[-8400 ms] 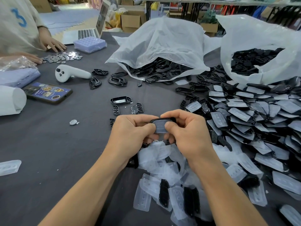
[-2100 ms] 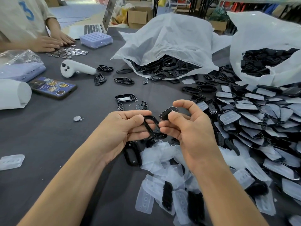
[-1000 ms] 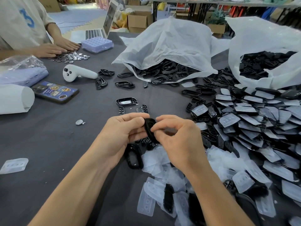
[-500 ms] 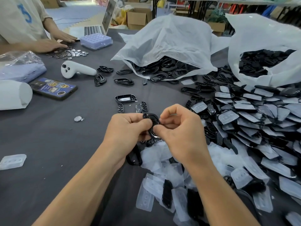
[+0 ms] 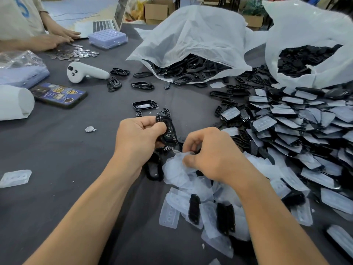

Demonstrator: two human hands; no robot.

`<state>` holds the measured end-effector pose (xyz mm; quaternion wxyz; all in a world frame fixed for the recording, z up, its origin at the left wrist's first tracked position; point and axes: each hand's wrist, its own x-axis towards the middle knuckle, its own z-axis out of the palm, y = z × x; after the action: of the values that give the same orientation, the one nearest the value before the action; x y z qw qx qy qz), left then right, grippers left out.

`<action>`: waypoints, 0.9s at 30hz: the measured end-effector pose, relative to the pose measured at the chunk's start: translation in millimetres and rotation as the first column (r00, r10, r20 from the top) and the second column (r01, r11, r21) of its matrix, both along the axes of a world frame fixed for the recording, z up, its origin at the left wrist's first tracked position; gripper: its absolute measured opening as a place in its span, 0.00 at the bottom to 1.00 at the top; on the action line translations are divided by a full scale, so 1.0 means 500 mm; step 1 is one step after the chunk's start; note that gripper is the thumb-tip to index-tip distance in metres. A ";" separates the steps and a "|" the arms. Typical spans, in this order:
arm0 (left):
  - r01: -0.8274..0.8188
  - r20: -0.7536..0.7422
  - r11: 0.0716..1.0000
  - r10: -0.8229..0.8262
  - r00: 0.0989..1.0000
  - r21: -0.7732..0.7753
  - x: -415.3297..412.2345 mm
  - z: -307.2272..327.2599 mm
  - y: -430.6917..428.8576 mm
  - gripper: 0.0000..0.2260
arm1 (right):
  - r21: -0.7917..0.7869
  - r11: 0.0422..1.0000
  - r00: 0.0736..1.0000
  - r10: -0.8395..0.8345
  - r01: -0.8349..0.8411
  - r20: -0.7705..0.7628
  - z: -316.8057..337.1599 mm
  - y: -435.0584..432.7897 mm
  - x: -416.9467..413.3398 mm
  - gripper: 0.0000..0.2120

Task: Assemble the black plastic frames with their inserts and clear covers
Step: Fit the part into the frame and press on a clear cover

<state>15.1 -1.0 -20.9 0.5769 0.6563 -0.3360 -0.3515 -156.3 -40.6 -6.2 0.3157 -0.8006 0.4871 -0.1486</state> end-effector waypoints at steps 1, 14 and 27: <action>0.004 -0.001 1.000 -0.004 1.000 0.001 0.001 0.000 0.000 0.14 | 0.021 1.000 0.998 -0.015 0.014 0.054 -0.001 -0.003 -0.002 0.07; 0.040 -0.169 0.998 -0.047 0.985 -0.050 0.005 0.017 0.002 0.12 | 0.022 0.997 0.997 0.076 -0.075 -0.026 -0.001 0.012 0.015 0.10; 0.075 -0.168 0.996 -0.080 0.983 -0.040 0.005 0.015 0.003 0.13 | 0.194 0.976 0.843 -0.189 0.104 0.504 -0.007 -0.013 0.001 0.06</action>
<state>17.9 0.5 -13.4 0.6000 0.6009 -0.3169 -0.4226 -155.6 -47.2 -9.7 0.4858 -0.6633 0.4539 -0.3435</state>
